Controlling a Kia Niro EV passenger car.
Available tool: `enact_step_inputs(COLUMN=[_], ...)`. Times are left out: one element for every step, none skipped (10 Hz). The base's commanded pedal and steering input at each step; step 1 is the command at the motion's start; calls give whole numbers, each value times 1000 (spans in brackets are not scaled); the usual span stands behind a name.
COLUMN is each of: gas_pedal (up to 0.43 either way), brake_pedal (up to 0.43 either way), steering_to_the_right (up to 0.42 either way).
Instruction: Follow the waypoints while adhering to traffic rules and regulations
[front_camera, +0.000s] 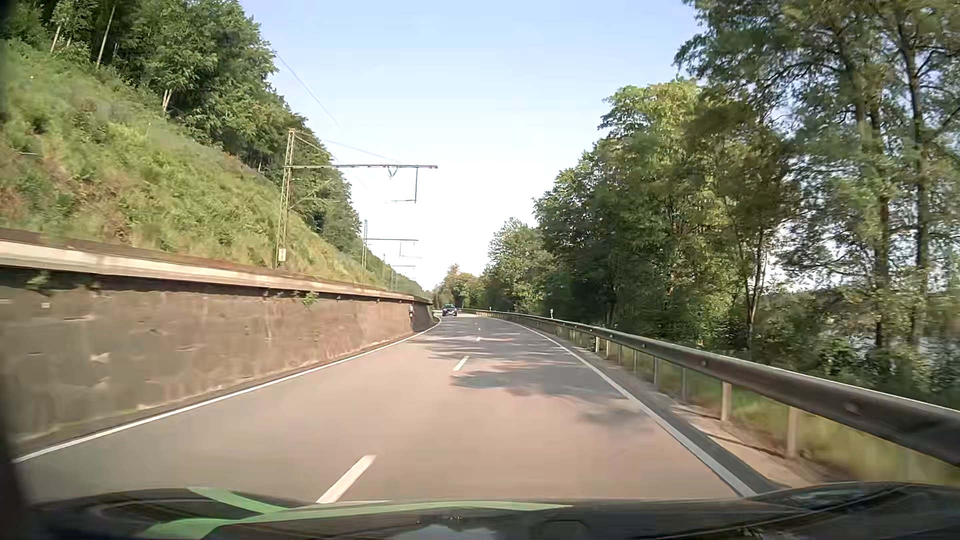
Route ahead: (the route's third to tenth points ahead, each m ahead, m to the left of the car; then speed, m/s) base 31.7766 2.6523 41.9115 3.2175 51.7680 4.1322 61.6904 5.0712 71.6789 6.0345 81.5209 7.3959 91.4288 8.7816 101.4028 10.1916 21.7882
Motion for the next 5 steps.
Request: enact_step_inputs(gas_pedal=[118,118,130,130,130], brake_pedal=[0,0,0,0,0], steering_to_the_right=[1,1,0,-3,-7])
